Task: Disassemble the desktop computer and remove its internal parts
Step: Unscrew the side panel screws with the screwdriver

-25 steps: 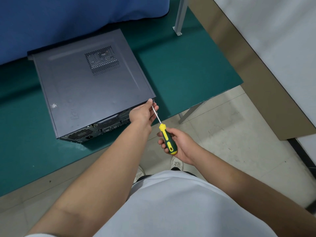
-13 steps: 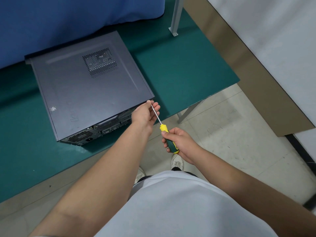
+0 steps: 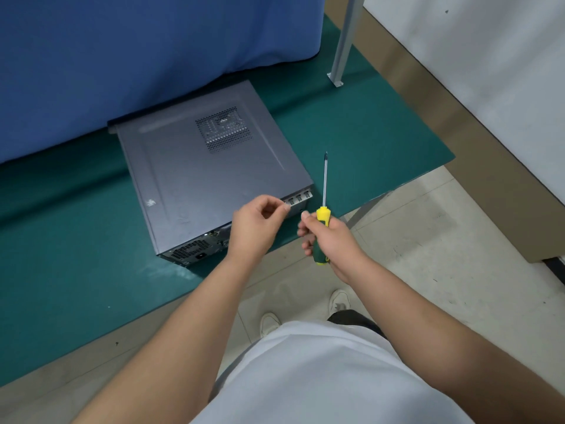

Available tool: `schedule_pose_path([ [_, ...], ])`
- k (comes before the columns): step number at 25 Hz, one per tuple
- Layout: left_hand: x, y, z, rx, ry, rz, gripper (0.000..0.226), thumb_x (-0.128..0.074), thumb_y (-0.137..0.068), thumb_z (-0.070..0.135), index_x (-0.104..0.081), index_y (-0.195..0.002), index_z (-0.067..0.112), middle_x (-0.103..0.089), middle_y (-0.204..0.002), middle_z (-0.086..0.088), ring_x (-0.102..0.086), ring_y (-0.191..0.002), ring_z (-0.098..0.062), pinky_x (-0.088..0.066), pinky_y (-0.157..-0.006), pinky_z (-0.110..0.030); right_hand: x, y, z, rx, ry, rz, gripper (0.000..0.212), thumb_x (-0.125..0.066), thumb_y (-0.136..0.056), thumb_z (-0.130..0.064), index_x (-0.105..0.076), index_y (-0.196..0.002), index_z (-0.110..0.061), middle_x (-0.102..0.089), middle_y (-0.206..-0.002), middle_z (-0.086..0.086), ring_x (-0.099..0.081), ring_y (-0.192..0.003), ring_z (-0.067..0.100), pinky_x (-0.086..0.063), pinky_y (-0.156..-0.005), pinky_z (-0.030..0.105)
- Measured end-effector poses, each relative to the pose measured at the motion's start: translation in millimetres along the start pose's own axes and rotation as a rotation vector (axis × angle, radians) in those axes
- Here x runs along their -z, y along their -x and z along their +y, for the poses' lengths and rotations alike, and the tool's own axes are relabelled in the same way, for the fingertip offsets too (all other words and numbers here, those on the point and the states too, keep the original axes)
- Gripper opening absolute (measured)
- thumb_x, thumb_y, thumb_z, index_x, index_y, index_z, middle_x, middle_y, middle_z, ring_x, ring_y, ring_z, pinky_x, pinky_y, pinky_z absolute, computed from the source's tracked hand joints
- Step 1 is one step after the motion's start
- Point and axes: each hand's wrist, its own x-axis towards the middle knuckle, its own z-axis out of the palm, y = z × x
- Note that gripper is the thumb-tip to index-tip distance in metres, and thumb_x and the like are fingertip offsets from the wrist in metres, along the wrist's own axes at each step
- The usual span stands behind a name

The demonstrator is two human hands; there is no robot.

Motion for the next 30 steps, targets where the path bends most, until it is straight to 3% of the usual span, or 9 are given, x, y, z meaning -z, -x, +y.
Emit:
schedule_pose_path([
  [4,14,5,-7,-0.192,-0.220,-0.010,0.007,-0.076,-0.093,0.028,-0.076,-0.092,0.021,-0.074,-0.085,0.009,-0.069,-0.079,-0.008,-0.057,-0.074,-0.030,-27,-6,-17,0.122,0.024,0.022,0.014,-0.071,-0.093,-0.035,-0.074,-0.096,-0.021,-0.073,-0.079,-0.001,-0.054,-0.054,0.014,-0.047,-0.049,0.030],
  [8,22,-16,-8,-0.334,-0.323,0.033,0.010,-0.076,-0.092,0.024,-0.076,-0.094,0.013,-0.075,-0.085,0.001,-0.069,-0.076,-0.017,-0.058,-0.068,-0.040,-30,-26,-34,0.065,0.033,-0.020,0.017,-0.081,-0.084,-0.031,-0.074,-0.089,-0.017,-0.073,-0.082,0.012,-0.050,-0.053,0.014,-0.045,-0.047,0.028],
  [11,24,-45,-4,-0.335,-0.322,0.046,0.009,-0.079,-0.091,0.021,-0.077,-0.094,0.012,-0.076,-0.085,0.000,-0.070,-0.076,-0.018,-0.058,-0.069,-0.041,-27,-55,-58,-0.010,0.018,-0.068,0.018,-0.085,-0.081,-0.027,-0.072,-0.085,-0.016,-0.068,-0.074,0.002,-0.049,-0.053,0.012,-0.044,-0.046,0.027],
  [16,18,-112,10,-0.264,-0.322,0.012,0.012,-0.079,-0.089,0.030,-0.074,-0.094,0.020,-0.072,-0.088,0.006,-0.066,-0.079,-0.013,-0.057,-0.073,-0.037,-18,-121,-106,-0.072,0.054,-0.182,0.013,-0.081,-0.084,-0.018,-0.069,-0.085,-0.014,-0.067,-0.076,0.006,-0.049,-0.053,0.012,-0.042,-0.047,0.026],
  [18,12,-144,17,-0.252,-0.342,-0.024,0.016,-0.075,-0.093,0.034,-0.073,-0.103,0.022,-0.072,-0.097,0.007,-0.066,-0.089,-0.013,-0.056,-0.079,-0.038,-12,-150,-124,-0.061,0.044,-0.187,0.011,-0.080,-0.085,-0.017,-0.070,-0.086,-0.013,-0.066,-0.075,0.006,-0.050,-0.052,0.012,-0.042,-0.046,0.026],
  [21,10,-205,20,-0.365,-0.537,-0.083,0.028,-0.065,-0.099,0.036,-0.070,-0.123,0.022,-0.069,-0.125,0.004,-0.060,-0.120,-0.020,-0.048,-0.103,-0.045,8,-199,-145,-0.028,0.100,-0.101,0.007,-0.079,-0.086,-0.018,-0.073,-0.088,-0.015,-0.071,-0.077,0.002,-0.053,-0.056,0.010,-0.045,-0.048,0.026],
  [24,15,-274,21,-0.289,-0.778,-0.128,0.043,-0.056,-0.100,0.047,-0.059,-0.141,0.032,-0.046,-0.158,0.006,-0.032,-0.150,-0.023,-0.025,-0.123,-0.045,39,-262,-158,-0.057,0.238,0.004,0.005,-0.077,-0.086,-0.021,-0.077,-0.091,-0.018,-0.078,-0.090,0.000,-0.056,-0.061,0.010,-0.047,-0.053,0.027],
  [27,10,-319,15,-0.193,-0.855,-0.123,0.046,-0.045,-0.100,0.057,-0.055,-0.142,0.042,-0.026,-0.168,0.013,-0.011,-0.158,-0.023,-0.007,-0.127,-0.047,58,-341,-172,-0.067,0.394,0.095,0.008,-0.073,-0.087,-0.019,-0.076,-0.094,-0.016,-0.076,-0.093,0.007,-0.055,-0.064,0.014,-0.047,-0.054,0.028],
  [30,2,-326,3,-0.264,-0.887,-0.007,0.042,-0.043,-0.097,0.055,-0.064,-0.130,0.041,-0.033,-0.165,0.013,-0.017,-0.158,-0.022,-0.012,-0.126,-0.050,57,-422,-189,-0.038,0.599,0.175,0.015,-0.066,-0.086,-0.024,-0.073,-0.091,-0.011,-0.067,-0.078,0.010,-0.057,-0.061,0.023,-0.048,-0.054,0.029],
])
